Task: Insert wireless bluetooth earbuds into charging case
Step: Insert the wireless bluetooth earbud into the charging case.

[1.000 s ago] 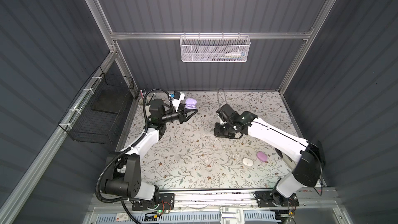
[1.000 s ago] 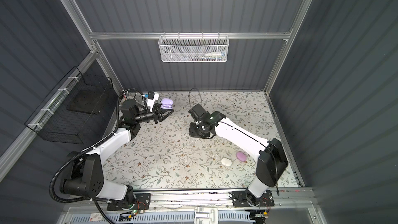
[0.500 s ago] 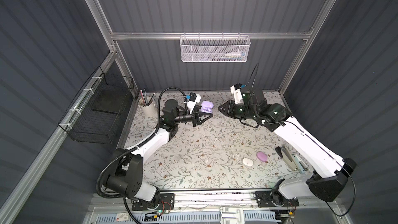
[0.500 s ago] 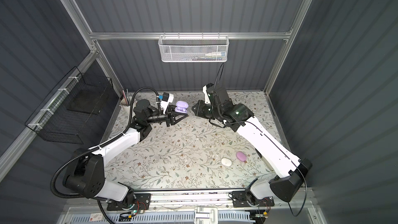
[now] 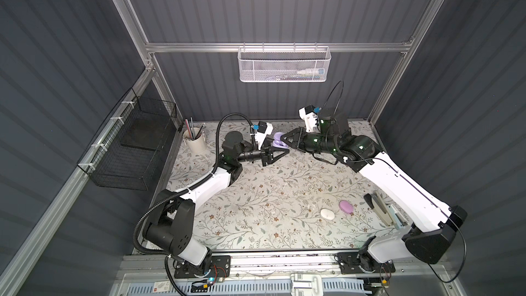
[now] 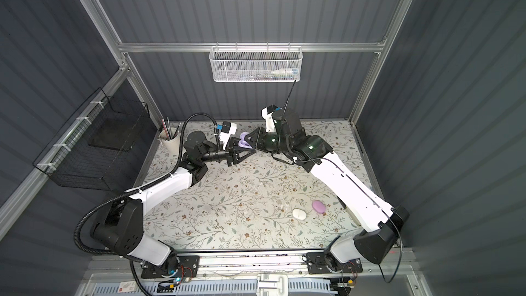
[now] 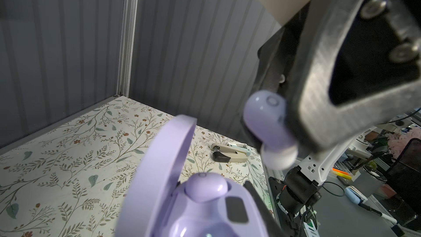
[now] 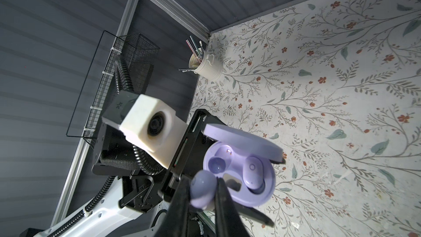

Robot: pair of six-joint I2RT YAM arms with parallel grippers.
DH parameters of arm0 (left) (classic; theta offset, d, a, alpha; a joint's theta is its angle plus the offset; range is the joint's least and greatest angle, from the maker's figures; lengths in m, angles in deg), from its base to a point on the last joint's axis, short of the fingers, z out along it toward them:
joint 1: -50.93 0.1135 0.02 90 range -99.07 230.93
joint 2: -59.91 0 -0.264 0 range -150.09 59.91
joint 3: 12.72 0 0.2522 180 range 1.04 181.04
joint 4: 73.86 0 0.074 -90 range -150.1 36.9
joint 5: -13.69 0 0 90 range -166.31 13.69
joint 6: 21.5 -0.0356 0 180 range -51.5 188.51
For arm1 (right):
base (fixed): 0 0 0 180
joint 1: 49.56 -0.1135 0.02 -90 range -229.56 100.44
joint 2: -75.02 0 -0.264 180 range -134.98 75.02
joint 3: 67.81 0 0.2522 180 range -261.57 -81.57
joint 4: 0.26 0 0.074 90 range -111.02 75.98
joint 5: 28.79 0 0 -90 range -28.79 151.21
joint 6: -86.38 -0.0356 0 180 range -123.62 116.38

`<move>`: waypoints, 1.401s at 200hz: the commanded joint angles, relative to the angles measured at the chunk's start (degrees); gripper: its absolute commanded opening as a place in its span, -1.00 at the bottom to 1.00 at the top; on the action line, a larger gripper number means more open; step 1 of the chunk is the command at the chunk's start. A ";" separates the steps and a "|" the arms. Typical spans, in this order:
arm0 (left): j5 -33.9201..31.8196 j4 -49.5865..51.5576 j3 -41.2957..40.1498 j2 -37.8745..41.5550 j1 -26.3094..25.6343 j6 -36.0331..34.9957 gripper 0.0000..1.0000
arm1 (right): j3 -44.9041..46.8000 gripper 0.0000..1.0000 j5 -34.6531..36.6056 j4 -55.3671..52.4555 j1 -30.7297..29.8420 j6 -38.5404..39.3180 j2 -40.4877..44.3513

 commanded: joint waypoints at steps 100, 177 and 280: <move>0.14 -4.09 3.56 0.74 -1.28 -1.18 -0.85 | 0.45 -0.67 -1.84 0.91 -0.42 0.91 -1.33; 0.26 -2.88 3.66 1.17 -1.54 -2.04 -0.84 | -0.79 -0.65 -2.85 0.88 -0.42 1.35 -2.58; -0.16 -1.25 3.89 2.29 -1.46 -3.48 -0.84 | 0.84 -0.47 -2.51 -2.28 -0.86 1.77 -1.82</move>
